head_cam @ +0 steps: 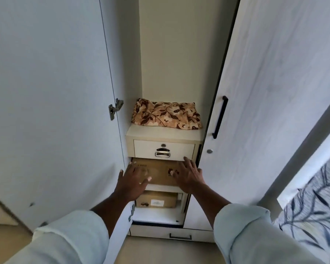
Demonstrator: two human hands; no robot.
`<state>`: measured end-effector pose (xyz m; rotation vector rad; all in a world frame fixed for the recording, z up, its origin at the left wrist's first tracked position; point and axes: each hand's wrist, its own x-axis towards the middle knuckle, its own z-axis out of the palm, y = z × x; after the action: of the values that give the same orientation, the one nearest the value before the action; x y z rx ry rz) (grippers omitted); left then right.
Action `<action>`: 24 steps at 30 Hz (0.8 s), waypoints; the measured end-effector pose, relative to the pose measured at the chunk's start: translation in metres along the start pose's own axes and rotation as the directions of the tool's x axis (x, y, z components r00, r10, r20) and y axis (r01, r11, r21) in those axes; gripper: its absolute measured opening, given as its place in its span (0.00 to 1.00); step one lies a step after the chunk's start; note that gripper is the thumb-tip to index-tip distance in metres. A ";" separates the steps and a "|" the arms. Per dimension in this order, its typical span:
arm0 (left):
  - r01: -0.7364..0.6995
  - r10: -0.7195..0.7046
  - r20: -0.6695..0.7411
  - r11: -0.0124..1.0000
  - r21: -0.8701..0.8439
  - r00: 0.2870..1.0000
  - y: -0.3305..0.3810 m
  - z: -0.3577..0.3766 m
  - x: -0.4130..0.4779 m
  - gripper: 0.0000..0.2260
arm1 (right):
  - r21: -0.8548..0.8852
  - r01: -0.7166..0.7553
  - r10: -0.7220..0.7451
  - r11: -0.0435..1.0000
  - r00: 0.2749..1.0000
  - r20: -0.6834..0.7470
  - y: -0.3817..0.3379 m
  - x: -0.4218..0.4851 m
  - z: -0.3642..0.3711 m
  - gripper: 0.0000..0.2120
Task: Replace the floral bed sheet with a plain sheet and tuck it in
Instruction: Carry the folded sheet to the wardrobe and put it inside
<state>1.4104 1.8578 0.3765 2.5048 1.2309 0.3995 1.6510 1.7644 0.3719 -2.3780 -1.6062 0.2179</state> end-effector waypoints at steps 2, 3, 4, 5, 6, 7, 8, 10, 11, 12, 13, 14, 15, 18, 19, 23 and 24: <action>-0.004 0.004 -0.006 1.000 -0.002 1.000 -0.004 -0.009 -0.019 0.26 | 0.036 -0.002 0.003 0.999 1.000 -0.012 -0.010 -0.015 0.001 0.31; -0.009 0.009 -0.006 1.000 -0.012 1.000 -0.006 -0.012 -0.025 0.26 | 0.062 0.005 -0.004 0.998 1.000 -0.023 -0.014 -0.021 0.000 0.30; -0.020 0.020 -0.008 1.000 -0.021 1.000 -0.008 -0.016 -0.035 0.27 | 0.092 0.009 -0.006 0.996 0.999 -0.036 -0.019 -0.028 0.003 0.28; -0.032 0.032 -0.022 0.999 -0.033 0.999 -0.007 -0.020 -0.042 0.27 | 0.104 0.011 -0.006 0.995 0.999 -0.046 -0.021 -0.033 0.005 0.28; -0.048 0.046 -0.045 0.997 -0.053 0.998 -0.010 -0.024 -0.052 0.27 | 0.100 0.013 -0.007 0.995 0.998 -0.060 -0.026 -0.041 0.009 0.28; -0.062 0.057 -0.065 0.994 -0.085 0.996 -0.012 -0.028 -0.061 0.26 | 0.083 0.020 -0.014 0.996 0.997 -0.072 -0.030 -0.047 0.013 0.28; -0.065 0.057 -0.069 0.990 -0.127 0.996 -0.015 -0.030 -0.069 0.26 | 0.076 0.028 -0.021 0.997 0.995 -0.099 -0.035 -0.053 0.016 0.28; -0.018 0.013 -0.027 0.977 -0.211 1.000 -0.028 -0.035 -0.089 0.28 | 0.130 0.056 -0.033 0.990 0.984 -0.173 -0.055 -0.074 0.021 0.23; 0.030 -0.029 0.007 0.970 -0.242 1.000 -0.038 -0.037 -0.102 0.29 | 0.151 0.088 -0.055 0.985 0.975 -0.214 -0.069 -0.087 0.027 0.23; 0.074 -0.068 0.034 0.961 -0.266 0.997 -0.046 -0.038 -0.112 0.30 | 0.157 0.116 -0.074 0.981 0.965 -0.250 -0.080 -0.098 0.034 0.23; 0.101 -0.091 0.045 0.955 -0.279 0.995 -0.053 -0.040 -0.121 0.30 | 0.166 0.131 -0.083 0.977 0.960 -0.266 -0.093 -0.109 0.039 0.24; 0.114 -0.103 0.053 0.954 -0.279 0.993 -0.062 -0.044 -0.136 0.30 | 0.191 0.146 -0.090 0.971 0.957 -0.274 -0.108 -0.122 0.048 0.24; 0.119 -0.107 0.057 0.951 -0.285 0.993 -0.068 -0.047 -0.147 0.30 | 0.205 0.164 -0.104 0.965 0.955 -0.278 -0.120 -0.133 0.053 0.25; 0.174 -0.148 0.099 0.916 -0.362 0.984 -0.093 -0.059 -0.177 0.29 | 0.187 0.214 -0.157 0.959 0.948 -0.277 -0.154 -0.160 0.062 0.28; 0.197 -0.165 0.114 0.900 -0.389 0.980 -0.101 -0.064 -0.187 0.27 | 0.181 0.207 -0.154 0.962 0.951 -0.268 -0.165 -0.169 0.061 0.29; 0.210 -0.137 0.167 0.784 -0.584 0.976 -0.120 -0.085 -0.217 0.20 | 0.158 0.208 -0.160 0.965 0.950 -0.269 -0.189 -0.191 0.054 0.26; 0.224 -0.147 0.176 0.774 -0.593 0.973 -0.124 -0.092 -0.225 0.20 | 0.160 0.216 -0.170 0.963 0.950 -0.261 -0.196 -0.195 0.052 0.25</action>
<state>1.1542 1.7643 0.3857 1.8074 1.0700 0.4941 1.3902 1.6593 0.3767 -2.0040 -1.6105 0.0315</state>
